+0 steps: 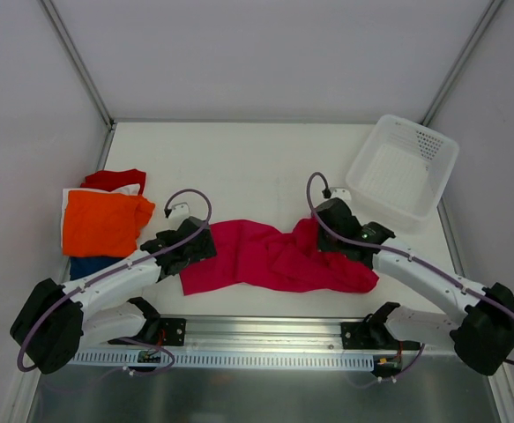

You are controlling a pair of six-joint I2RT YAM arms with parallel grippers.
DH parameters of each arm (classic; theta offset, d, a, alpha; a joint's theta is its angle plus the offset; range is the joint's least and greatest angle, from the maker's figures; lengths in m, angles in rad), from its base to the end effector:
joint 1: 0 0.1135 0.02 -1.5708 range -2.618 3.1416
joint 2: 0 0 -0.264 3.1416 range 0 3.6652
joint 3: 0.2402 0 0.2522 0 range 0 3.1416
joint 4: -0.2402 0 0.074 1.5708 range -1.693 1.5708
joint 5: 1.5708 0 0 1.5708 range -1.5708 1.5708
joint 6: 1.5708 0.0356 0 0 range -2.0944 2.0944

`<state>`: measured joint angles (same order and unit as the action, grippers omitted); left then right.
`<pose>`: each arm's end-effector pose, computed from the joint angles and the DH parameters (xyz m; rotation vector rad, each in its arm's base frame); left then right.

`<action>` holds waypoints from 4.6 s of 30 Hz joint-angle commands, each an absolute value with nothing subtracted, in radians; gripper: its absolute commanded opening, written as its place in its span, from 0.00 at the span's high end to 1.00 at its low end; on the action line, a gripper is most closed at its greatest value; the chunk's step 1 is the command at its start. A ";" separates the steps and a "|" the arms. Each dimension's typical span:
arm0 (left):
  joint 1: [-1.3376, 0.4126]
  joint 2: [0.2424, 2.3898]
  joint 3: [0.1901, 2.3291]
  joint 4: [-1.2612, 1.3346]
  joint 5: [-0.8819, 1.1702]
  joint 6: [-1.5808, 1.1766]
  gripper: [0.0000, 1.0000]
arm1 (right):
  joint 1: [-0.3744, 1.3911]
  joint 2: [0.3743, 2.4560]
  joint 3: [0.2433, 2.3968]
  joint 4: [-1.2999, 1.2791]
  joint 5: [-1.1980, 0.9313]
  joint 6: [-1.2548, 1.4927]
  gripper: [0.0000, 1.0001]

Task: Fold and stack the t-shirts
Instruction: Flatten the tshirt out

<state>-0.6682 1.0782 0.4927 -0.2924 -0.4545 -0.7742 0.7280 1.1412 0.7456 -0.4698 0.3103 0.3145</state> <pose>0.1668 -0.1118 0.1792 -0.3178 2.3173 -0.1508 0.1783 0.1444 0.2323 -0.3546 2.3583 0.1135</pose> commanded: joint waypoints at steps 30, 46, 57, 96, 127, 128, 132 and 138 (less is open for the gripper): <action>-0.676 0.914 0.693 -0.318 -0.489 -0.707 0.10 | 0.733 1.071 1.968 -0.560 0.460 -0.198 1.00; -0.736 0.933 0.730 -0.272 -0.380 -0.704 0.13 | 0.624 1.443 2.428 -0.494 -0.208 0.127 1.00; -0.790 0.933 0.692 -0.219 -0.380 -0.695 0.12 | 0.310 1.532 2.436 -0.195 -0.581 0.600 1.00; -0.600 1.712 1.037 0.371 -0.487 -0.368 0.24 | 0.318 0.479 0.647 -0.483 -0.040 0.229 1.00; -0.472 1.977 1.271 0.220 -0.213 -0.411 0.39 | 0.322 0.482 0.604 -0.471 -0.040 0.218 1.00; -0.471 1.986 1.285 0.181 -0.215 -0.414 0.39 | 0.322 0.479 0.606 -0.475 -0.035 0.218 1.00; -0.471 1.999 1.315 0.135 -0.238 -0.433 0.41 | 0.324 0.466 0.614 -0.489 -0.026 0.216 1.00; -0.471 2.010 1.347 0.063 -0.265 -0.449 0.40 | 0.324 0.469 0.611 -0.495 -0.026 0.218 1.00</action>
